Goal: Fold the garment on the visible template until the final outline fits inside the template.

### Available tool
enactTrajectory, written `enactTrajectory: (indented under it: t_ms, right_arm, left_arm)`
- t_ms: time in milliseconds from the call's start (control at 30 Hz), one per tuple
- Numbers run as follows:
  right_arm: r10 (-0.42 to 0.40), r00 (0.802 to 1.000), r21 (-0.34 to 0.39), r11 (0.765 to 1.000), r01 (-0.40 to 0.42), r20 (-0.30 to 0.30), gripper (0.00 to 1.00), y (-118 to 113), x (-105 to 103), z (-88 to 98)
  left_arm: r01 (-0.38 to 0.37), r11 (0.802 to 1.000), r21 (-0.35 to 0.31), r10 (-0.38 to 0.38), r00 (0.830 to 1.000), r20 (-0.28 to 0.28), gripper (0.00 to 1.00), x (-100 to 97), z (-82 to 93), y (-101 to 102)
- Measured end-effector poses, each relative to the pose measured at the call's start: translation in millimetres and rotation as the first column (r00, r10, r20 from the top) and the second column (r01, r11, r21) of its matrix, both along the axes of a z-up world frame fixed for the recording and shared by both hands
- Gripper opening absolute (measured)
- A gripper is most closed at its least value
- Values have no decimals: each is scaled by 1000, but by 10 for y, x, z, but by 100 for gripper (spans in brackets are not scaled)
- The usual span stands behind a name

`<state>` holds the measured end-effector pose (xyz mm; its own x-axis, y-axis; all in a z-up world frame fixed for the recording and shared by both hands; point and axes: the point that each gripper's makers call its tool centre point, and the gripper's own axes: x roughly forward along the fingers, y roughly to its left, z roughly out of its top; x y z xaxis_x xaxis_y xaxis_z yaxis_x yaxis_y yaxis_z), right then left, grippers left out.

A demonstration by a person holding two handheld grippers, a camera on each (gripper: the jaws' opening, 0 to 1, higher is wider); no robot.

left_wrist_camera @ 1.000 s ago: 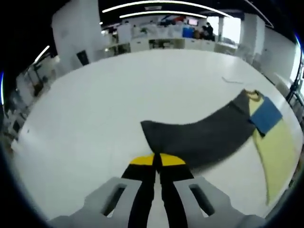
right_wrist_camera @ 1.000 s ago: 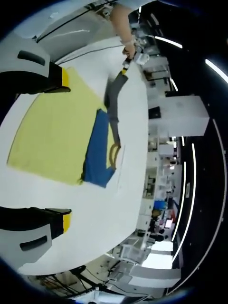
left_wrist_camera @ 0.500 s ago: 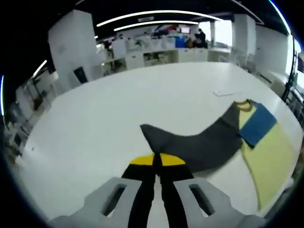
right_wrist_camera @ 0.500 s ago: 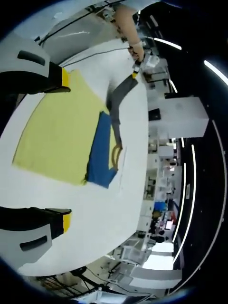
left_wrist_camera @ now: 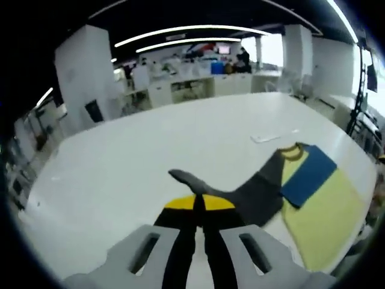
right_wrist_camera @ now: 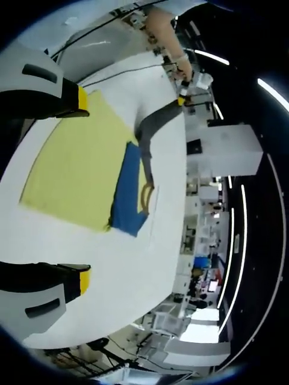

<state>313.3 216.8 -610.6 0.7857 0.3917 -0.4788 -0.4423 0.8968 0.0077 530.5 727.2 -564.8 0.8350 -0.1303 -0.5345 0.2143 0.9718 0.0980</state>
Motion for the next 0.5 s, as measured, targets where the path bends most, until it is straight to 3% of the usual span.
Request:
enactTrajectory:
  t_ms: [167, 500]
  right_arm:
    - [-3, 1000, 2, 1000, 3, -1, 100, -57, -36, -8]
    - [-8, 1000, 1, 1000, 8, 10, 100, -167, -97, 20]
  left_arm:
    - [35, 999, 18, -36, 999, 23, 0, 7, 149, -211]
    - [99, 995, 13, -99, 995, -6, 0, 14, 251, -641]
